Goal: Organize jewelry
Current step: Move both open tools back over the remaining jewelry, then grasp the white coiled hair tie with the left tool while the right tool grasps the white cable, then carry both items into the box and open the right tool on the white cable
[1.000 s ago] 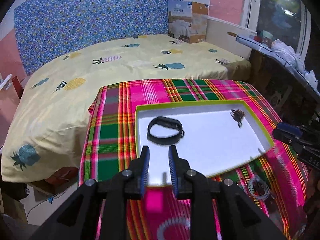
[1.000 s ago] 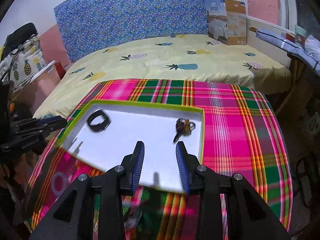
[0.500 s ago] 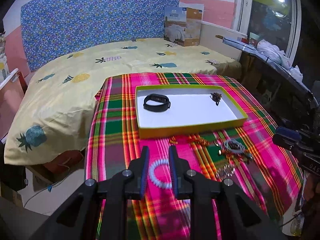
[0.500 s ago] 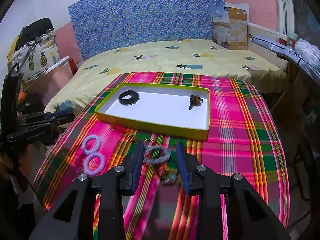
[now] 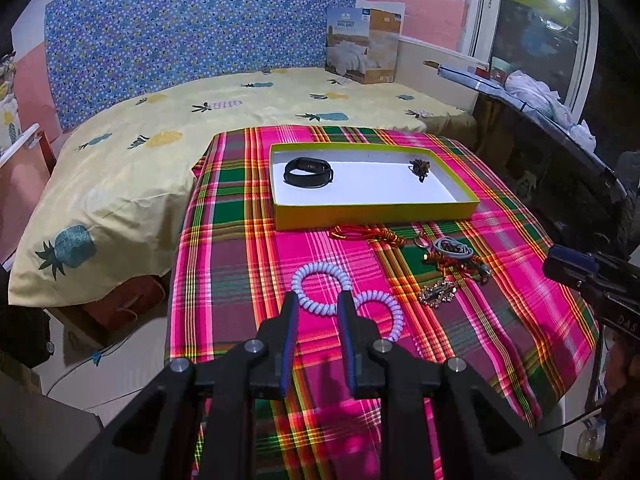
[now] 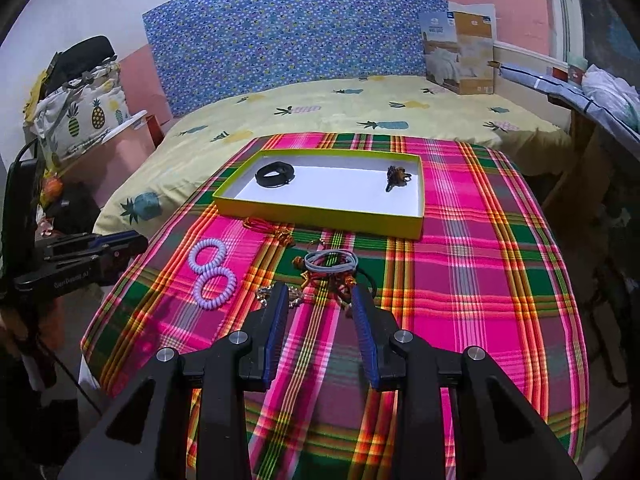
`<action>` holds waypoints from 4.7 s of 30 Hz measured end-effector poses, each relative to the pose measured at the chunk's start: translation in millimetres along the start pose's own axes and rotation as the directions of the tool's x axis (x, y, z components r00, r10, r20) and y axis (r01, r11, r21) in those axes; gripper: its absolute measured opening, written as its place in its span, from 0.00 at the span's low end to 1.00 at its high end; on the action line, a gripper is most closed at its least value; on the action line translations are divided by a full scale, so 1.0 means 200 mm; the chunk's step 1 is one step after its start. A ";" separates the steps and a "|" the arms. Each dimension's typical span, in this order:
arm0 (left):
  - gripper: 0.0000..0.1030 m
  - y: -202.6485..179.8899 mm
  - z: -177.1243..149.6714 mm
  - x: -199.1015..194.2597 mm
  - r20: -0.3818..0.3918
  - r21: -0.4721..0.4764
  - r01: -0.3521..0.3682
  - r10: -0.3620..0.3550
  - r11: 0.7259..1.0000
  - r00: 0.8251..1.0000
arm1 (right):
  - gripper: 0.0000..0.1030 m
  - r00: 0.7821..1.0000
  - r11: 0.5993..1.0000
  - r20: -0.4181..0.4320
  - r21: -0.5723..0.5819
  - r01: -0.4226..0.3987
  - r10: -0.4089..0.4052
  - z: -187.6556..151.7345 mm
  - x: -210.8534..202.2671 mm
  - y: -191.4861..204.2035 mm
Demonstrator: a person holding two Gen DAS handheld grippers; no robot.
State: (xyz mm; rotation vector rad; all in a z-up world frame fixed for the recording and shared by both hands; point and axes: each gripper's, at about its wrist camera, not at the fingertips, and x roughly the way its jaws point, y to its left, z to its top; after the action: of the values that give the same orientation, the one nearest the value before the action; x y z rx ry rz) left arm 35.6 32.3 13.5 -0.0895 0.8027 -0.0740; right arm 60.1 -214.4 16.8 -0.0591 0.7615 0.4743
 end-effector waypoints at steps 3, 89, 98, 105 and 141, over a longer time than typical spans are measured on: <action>0.20 0.00 -0.01 0.01 -0.009 -0.002 0.000 0.000 1.000 1.000 | 0.33 1.000 1.000 -0.001 0.004 -0.002 0.002 -0.01 0.00 0.00; 0.09 -0.02 0.08 0.06 0.039 0.006 -0.023 0.022 1.000 0.999 | 0.04 1.000 1.000 0.026 -0.019 -0.015 0.015 0.19 0.16 -0.07; 0.09 -0.04 0.10 0.01 0.061 0.014 -0.011 0.010 1.000 0.998 | 0.04 0.999 1.000 0.047 -0.025 -0.018 0.019 0.20 0.11 -0.04; 0.09 -0.05 0.14 0.01 0.067 0.012 0.010 -0.011 1.000 0.998 | 0.04 0.998 1.000 0.055 -0.011 -0.029 0.030 0.23 0.11 -0.06; 0.09 0.07 0.50 0.61 -0.016 -0.005 0.008 -0.008 1.000 1.000 | 0.04 0.998 0.998 -0.056 0.065 0.024 -0.021 0.52 0.72 -0.41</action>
State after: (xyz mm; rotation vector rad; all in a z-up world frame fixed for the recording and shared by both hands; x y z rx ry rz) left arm 192.3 39.5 -5.2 -0.0967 0.8188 -0.0808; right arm 253.0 -207.4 -14.5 -0.0198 0.8292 0.4276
